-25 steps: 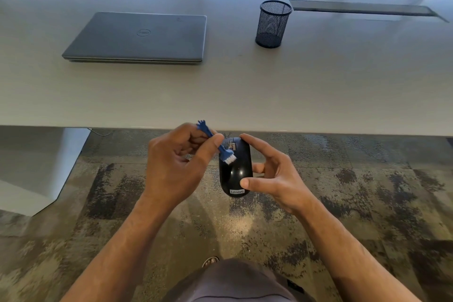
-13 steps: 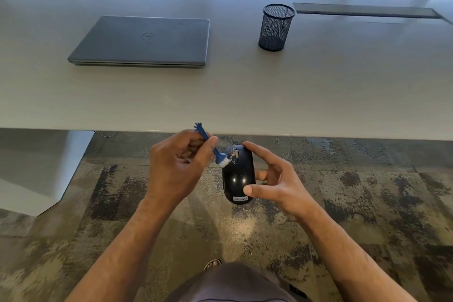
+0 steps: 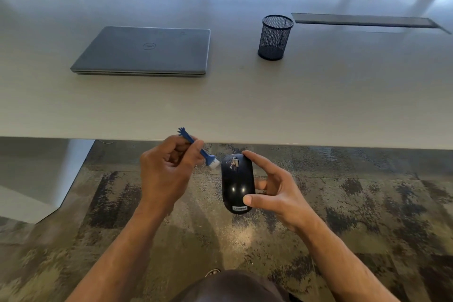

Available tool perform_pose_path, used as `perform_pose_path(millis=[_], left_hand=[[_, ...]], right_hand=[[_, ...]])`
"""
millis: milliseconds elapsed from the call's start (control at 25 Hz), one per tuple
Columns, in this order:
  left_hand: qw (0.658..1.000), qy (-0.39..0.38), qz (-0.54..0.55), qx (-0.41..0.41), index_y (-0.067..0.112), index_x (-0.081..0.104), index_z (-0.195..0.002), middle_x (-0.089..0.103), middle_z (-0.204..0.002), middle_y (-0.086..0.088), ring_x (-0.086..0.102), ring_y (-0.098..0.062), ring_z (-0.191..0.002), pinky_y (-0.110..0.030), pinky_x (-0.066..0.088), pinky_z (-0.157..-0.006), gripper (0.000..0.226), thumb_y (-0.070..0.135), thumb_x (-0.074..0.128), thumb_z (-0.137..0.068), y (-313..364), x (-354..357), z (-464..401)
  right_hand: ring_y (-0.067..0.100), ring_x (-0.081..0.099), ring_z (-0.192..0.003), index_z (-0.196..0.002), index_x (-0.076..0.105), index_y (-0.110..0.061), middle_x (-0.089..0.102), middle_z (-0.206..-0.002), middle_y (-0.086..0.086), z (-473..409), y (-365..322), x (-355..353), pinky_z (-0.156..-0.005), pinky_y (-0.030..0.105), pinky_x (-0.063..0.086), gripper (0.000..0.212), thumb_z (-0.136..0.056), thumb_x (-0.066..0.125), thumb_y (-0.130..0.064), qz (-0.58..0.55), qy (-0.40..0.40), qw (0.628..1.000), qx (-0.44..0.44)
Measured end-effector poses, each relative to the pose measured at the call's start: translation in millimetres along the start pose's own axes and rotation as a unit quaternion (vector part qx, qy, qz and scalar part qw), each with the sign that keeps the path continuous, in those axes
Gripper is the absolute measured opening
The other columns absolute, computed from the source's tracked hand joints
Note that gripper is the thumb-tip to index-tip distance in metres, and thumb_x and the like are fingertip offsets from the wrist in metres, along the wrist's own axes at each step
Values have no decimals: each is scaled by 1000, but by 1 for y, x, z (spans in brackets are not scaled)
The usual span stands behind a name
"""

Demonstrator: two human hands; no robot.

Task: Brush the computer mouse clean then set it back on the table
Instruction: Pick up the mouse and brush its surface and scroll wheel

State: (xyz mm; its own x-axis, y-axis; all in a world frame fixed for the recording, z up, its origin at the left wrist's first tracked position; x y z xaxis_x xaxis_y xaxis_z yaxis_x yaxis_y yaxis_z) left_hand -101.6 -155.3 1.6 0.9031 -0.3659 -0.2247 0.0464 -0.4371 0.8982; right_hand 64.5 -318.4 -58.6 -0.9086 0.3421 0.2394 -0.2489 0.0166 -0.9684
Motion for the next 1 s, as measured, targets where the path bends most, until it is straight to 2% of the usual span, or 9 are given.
perform_pose_path(millis=[120, 280, 520, 680, 840, 920, 1000], left_hand=[[999, 1, 37, 10, 31, 71, -91, 75, -78, 12, 74, -7, -64, -17, 57, -57, 4, 34, 72, -89, 6, 2, 0], [998, -44, 45, 1, 27, 71, -91, 76, -77, 11, 74, -7, -63, -18, 58, -57, 6, 31, 72, -87, 10, 17, 8], [999, 27, -14, -27, 32, 69, -88, 75, -75, 10, 73, -11, -63, -35, 62, -58, 9, 40, 70, -86, -3, 5, -1], [998, 1, 58, -4, 29, 69, -90, 76, -76, 9, 74, -11, -64, -27, 60, -58, 5, 33, 72, -90, 4, 15, 5], [999, -9, 31, -12, 27, 69, -90, 75, -77, 11, 73, -6, -63, -16, 56, -55, 8, 35, 71, -88, 4, 24, 5], [999, 9, 19, -25, 27, 67, -88, 75, -77, 11, 73, -5, -62, -16, 55, -54, 8, 35, 70, -87, 0, 20, 0], [999, 17, 26, -38, 25, 68, -88, 75, -77, 9, 74, -8, -62, -22, 58, -55, 9, 34, 71, -87, -4, 12, -4]], right_hand=[[43, 71, -109, -148, 49, -23, 51, -152, 8, -1, 0, 0, -89, 63, 57, 89, -69, 85, -6, 3, -2, 1000, 1], [42, 71, -110, -147, 50, -24, 53, -152, 7, -3, 0, 1, -89, 61, 58, 87, -71, 85, -5, 8, -9, 1000, 0], [42, 72, -107, -147, 51, -26, 50, -153, 5, -2, 2, -4, -89, 64, 57, 87, -69, 85, -6, 16, -1, 1000, 1], [43, 71, -109, -147, 51, -26, 51, -152, 7, -5, 3, -3, -88, 67, 56, 87, -70, 86, -6, 10, -5, 1000, 2], [43, 71, -110, -146, 51, -26, 50, -153, 7, -7, 1, -5, -89, 66, 56, 86, -70, 85, -5, 1, -3, 1000, 2], [42, 71, -110, -147, 51, -26, 51, -152, 5, -5, 0, -7, -89, 65, 56, 87, -70, 85, -5, 4, 0, 1000, 0], [43, 71, -110, -147, 50, -25, 52, -152, 5, -4, 1, -9, -90, 66, 56, 87, -70, 85, -5, 4, -2, 1000, -2]])
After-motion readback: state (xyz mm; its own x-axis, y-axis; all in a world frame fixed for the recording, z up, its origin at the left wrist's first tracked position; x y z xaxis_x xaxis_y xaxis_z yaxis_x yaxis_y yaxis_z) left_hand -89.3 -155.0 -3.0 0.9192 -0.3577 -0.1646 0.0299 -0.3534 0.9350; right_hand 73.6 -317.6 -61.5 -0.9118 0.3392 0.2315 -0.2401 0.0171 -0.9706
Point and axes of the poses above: each hand's wrist, its own z-axis away from the middle knuckle, its own x-axis out of the palm, y = z × x, the point moved 1 cm from there along -z, towards the middle knuckle
